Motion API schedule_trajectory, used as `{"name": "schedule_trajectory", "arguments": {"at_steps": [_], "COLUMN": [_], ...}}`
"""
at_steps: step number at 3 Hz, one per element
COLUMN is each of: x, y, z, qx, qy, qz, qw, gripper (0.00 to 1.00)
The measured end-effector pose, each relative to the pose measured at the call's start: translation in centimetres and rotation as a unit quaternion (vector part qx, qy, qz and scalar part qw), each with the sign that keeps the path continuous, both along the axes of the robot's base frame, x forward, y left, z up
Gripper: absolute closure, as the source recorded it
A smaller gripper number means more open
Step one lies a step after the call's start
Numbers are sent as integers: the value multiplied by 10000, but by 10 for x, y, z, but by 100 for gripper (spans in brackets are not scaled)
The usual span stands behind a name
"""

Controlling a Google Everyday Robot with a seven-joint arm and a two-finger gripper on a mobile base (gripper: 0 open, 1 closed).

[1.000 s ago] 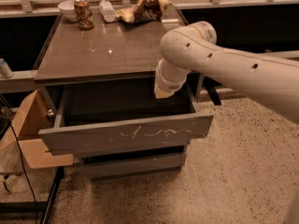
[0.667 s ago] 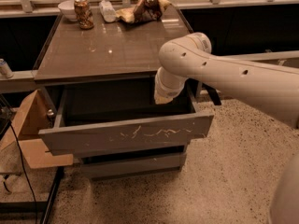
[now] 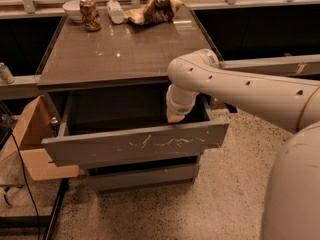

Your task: Open top drawer

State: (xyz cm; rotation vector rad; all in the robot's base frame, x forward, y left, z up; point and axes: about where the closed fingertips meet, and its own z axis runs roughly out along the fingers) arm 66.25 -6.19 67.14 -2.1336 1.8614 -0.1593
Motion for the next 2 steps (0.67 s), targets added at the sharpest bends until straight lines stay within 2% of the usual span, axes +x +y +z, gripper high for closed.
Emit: {"name": "schedule_trajectory", "arguments": {"at_steps": [1,2], "x": [-5,-7], "y": [-1,-1], "z": [-7,-9], "qx": [-80,-106], "qy": [319,402], "qz": [-35,-45], "qw": [9995,9991], "gripper": [100,83]}}
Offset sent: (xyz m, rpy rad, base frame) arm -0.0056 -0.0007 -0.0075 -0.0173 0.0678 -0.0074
